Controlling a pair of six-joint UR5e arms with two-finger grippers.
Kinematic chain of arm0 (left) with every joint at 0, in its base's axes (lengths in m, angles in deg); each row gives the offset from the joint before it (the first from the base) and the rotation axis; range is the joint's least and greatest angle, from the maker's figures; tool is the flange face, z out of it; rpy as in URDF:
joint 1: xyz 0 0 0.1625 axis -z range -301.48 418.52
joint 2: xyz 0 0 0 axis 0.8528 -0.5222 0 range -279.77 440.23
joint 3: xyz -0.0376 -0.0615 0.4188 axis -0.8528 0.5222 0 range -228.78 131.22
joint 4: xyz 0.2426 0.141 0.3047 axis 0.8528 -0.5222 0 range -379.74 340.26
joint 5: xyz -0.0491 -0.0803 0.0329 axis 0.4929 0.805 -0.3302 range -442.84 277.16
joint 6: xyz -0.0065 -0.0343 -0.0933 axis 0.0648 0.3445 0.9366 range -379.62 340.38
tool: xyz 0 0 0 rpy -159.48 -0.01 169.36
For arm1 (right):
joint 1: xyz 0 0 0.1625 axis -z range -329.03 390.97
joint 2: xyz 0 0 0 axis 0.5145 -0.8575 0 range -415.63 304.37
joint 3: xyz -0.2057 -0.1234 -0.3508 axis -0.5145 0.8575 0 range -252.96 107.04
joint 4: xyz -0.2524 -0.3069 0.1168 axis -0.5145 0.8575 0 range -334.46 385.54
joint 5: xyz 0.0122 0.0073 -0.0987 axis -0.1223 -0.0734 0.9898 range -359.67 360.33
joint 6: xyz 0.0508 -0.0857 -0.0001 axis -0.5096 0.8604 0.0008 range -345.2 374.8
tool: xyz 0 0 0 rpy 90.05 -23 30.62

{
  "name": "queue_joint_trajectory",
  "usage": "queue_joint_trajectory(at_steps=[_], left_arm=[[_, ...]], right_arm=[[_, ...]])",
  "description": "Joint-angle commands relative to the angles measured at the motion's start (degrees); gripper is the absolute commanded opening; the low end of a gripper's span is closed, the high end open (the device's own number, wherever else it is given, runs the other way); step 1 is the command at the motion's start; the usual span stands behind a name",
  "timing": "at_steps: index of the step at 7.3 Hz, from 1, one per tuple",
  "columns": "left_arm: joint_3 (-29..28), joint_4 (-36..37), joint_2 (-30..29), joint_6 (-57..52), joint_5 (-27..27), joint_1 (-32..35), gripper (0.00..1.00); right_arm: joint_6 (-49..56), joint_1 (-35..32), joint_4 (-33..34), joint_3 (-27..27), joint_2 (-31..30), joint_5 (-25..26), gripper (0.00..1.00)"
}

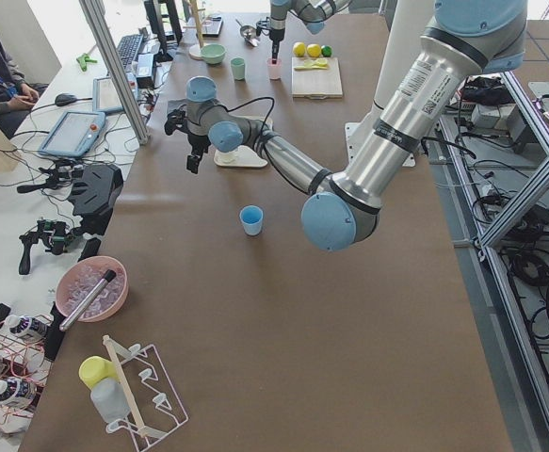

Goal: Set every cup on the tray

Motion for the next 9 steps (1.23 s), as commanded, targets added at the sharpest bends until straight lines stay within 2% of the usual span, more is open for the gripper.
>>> queue_joint_trajectory(at_steps=[1,2,3,5,6,7,9], left_arm=[[0.19,0.09,0.1,-0.09,0.38,0.17,0.98],[0.27,0.0,0.45,-0.35,0.56,1.31,0.98],[0.27,0.52,1.76,-4.01,3.78,3.41,0.98],[0.19,0.53,5.89,-12.35,6.88,8.51,0.98],[0.19,0.53,7.21,-14.13,6.89,9.13,0.98],[0.27,0.35,8.01,-15.11,6.89,9.4,0.98],[0.27,0.09,8.37,-15.12,6.89,9.4,0.98]], right_arm=[[-7.73,0.31,0.16,-0.81,3.79,-0.32,0.0],[-11.51,0.48,0.77,-0.81,7.31,-0.67,0.0],[-15.12,1.09,2.86,-1.07,10.56,-0.85,0.0],[-21.71,4.24,10.93,-1.34,19.34,-0.15,0.0],[-26.27,7.39,14.62,-0.73,24.69,1.6,0.0],[-30.58,10.99,18.32,-0.46,28.92,5.44,0.0],[-34.74,16.02,19.14,4.95,35.43,10.03,0.0]])
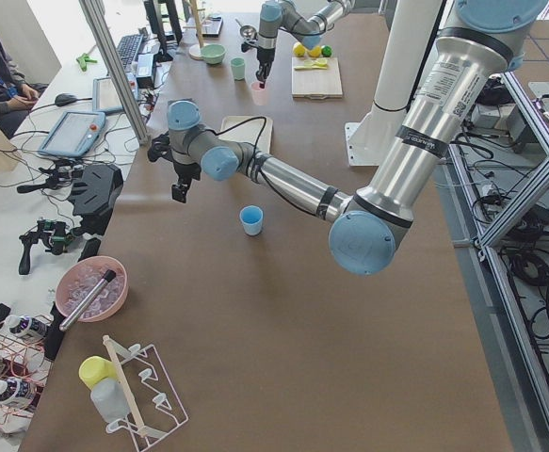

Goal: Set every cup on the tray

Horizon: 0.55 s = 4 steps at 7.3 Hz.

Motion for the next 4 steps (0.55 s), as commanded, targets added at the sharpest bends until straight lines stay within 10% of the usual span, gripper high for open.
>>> queue_joint_trajectory(at_steps=[1,2,4], left_arm=[[0.02,-0.24,0.36,-0.29,0.03,0.11,0.98],[0.19,-0.24,0.8,-0.29,0.03,0.11,0.98],[0.54,-0.24,1.15,-0.29,-0.06,0.11,0.98]], right_arm=[[-2.64,4.0,0.54,7.0,7.91,3.74,0.0],[-2.47,4.1,-0.24,9.73,9.59,3.75,0.0],[-2.03,4.62,-3.5,10.55,9.08,4.01,1.0]])
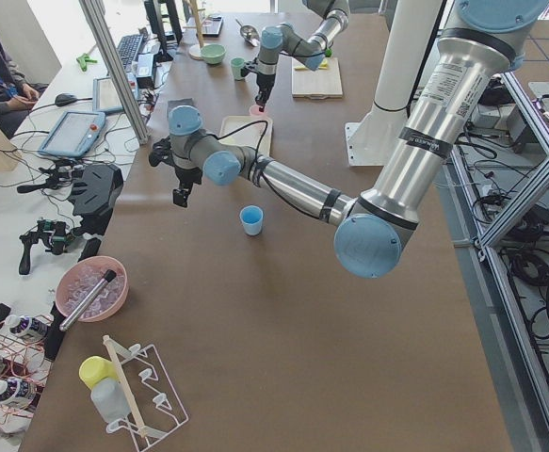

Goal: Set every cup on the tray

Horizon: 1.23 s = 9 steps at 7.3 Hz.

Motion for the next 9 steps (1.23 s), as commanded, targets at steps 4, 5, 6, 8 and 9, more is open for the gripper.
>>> queue_joint_trajectory(at_steps=[4,5,6,8,9], left_arm=[[7.79,-0.1,9.22,1.22,-0.42,-0.43,0.98],[11.48,-0.18,14.14,2.36,-0.51,-1.04,0.98],[13.61,-1.14,17.67,3.85,-0.51,-3.23,0.98],[12.76,-12.26,21.04,16.44,-1.64,-10.76,0.98],[12.31,-13.27,21.05,18.78,-5.13,-14.11,0.98]], right_arm=[[6.63,-8.43,8.34,-7.96,0.08,-7.11,1.0],[12.33,-12.03,11.61,-8.51,-0.01,-8.44,1.0],[18.74,-16.51,12.51,-8.52,-1.75,-10.98,1.0],[35.94,-26.0,12.35,-8.6,-7.98,-16.69,1.0],[42.47,-29.52,12.0,-8.6,-11.05,-18.11,1.0]])
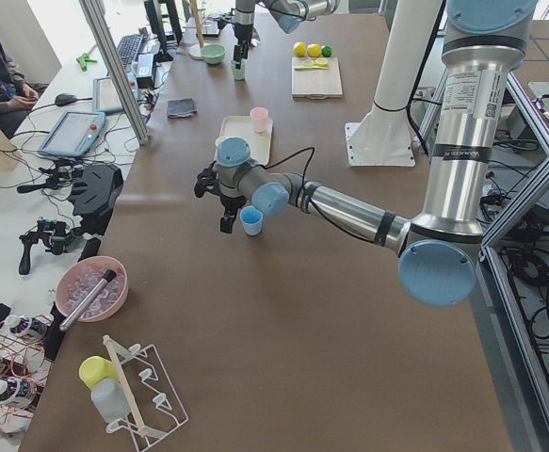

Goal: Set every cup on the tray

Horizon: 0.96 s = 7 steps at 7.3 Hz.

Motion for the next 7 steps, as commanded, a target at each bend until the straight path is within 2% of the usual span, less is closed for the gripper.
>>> queue_joint_trajectory(at_steps=[1,2,3,4,5,6,7], left_arm=[[-1.08,-3.32,0.68,6.05,-4.68,-6.38,0.98],[-2.13,-3.41,0.6,5.8,-4.7,-6.4,0.95],[-3.36,-3.5,0.16,5.54,-4.7,-6.4,0.88],[-5.38,-4.81,-0.28,5.45,-4.79,-6.49,0.8],[-8.18,-7.86,-1.15,5.54,-4.79,-6.49,0.67],[-9.77,-9.63,-1.86,5.62,-4.79,-6.75,0.44],[-9.27,-9.65,-2.04,6.06,-4.7,-6.75,0.11]], right_arm=[[16.64,-8.04,-0.3,0.04,-6.41,-4.95,1.0],[18.98,-9.55,-0.3,0.05,-7.57,-5.76,1.0],[19.0,-9.56,-0.3,0.13,-7.58,-5.68,1.0],[19.0,-9.56,-0.3,0.05,-7.58,-5.59,1.0],[19.0,-9.56,-0.39,0.05,-7.67,-5.5,1.0],[19.0,-9.56,-0.39,0.05,-7.93,-5.41,1.0],[19.18,-9.56,-0.48,-0.04,-8.45,-5.41,1.0]])
